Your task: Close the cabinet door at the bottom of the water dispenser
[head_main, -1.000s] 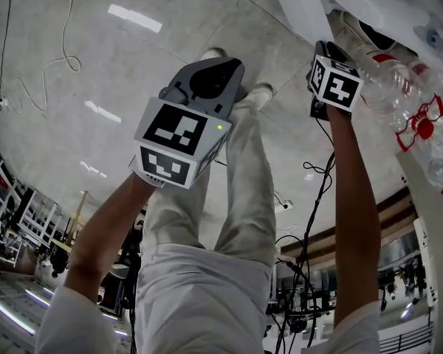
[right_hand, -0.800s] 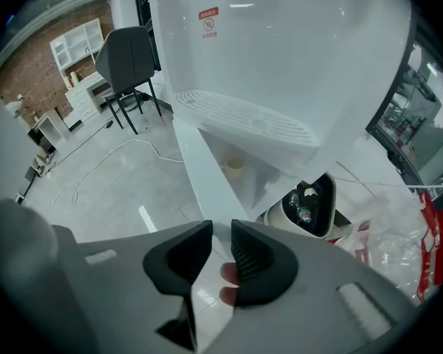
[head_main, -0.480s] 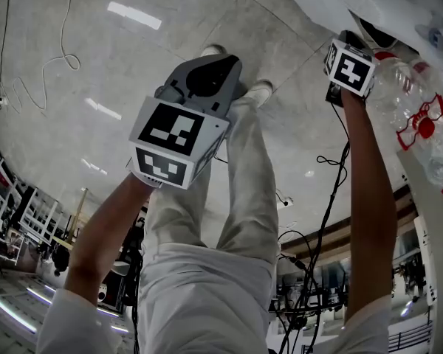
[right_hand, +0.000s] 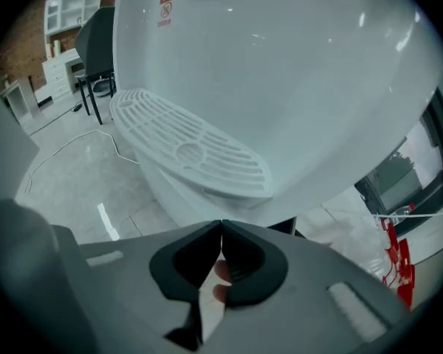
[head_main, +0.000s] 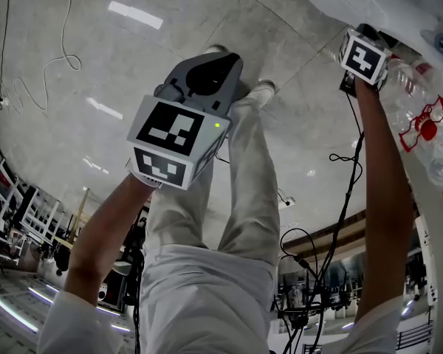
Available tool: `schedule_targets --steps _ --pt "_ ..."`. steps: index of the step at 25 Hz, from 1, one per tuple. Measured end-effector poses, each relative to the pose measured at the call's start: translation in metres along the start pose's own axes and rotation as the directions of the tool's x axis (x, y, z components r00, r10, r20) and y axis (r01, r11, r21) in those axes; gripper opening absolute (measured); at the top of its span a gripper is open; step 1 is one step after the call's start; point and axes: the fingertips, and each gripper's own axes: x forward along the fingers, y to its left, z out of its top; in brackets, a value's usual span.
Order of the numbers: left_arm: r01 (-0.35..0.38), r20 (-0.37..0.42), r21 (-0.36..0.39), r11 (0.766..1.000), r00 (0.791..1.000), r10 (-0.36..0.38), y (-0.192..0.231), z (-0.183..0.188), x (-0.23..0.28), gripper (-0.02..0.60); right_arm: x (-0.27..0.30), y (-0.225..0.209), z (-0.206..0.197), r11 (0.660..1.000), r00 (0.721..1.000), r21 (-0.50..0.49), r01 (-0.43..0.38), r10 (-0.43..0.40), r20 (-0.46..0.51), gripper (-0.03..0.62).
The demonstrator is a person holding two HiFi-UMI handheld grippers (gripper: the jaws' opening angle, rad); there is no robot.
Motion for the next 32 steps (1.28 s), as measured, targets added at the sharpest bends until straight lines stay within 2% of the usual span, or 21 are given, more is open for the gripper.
schedule_targets --steps 3,6,10,17,22,25,27,29,32 --pt "0.000 0.001 0.001 1.000 1.000 0.000 0.004 0.000 -0.002 0.006 0.004 -0.005 0.007 1.000 1.000 0.012 0.021 -0.021 0.010 0.014" --pt "-0.001 0.001 0.004 1.000 1.000 0.001 0.006 -0.001 -0.005 0.006 0.003 -0.008 0.008 0.996 1.000 0.087 0.028 -0.029 0.010 0.014" --pt "-0.002 0.006 0.010 1.000 1.000 0.002 0.008 0.000 -0.009 0.006 0.000 -0.012 0.003 0.986 0.999 0.165 0.034 -0.036 0.012 0.054" --pt "-0.008 0.007 0.006 1.000 1.000 0.008 0.012 -0.003 -0.010 0.006 -0.001 -0.006 0.000 0.983 1.000 0.184 0.006 -0.008 0.008 0.025" --pt "-0.003 0.000 -0.001 1.000 1.000 0.003 0.010 -0.008 -0.011 0.006 -0.003 -0.005 -0.001 0.950 0.999 0.311 -0.033 0.029 0.017 0.046" --pt "-0.001 0.000 -0.001 1.000 1.000 0.001 0.009 -0.006 -0.012 0.006 -0.003 0.008 -0.005 0.971 0.998 0.232 -0.062 0.062 0.010 0.052" --pt "-0.001 0.004 0.003 1.000 1.000 0.001 0.011 -0.004 -0.011 0.008 0.000 0.019 -0.007 0.980 0.995 0.171 -0.098 0.100 -0.002 0.090" --pt "-0.006 0.005 0.004 1.000 1.000 0.006 0.013 -0.003 -0.010 0.006 0.005 0.029 -0.008 0.980 0.990 0.148 -0.134 0.139 -0.019 0.126" --pt "-0.012 0.005 0.002 1.000 1.000 0.012 0.015 -0.002 -0.010 0.007 0.011 0.031 -0.004 0.980 0.989 0.140 -0.141 0.145 -0.023 0.166"
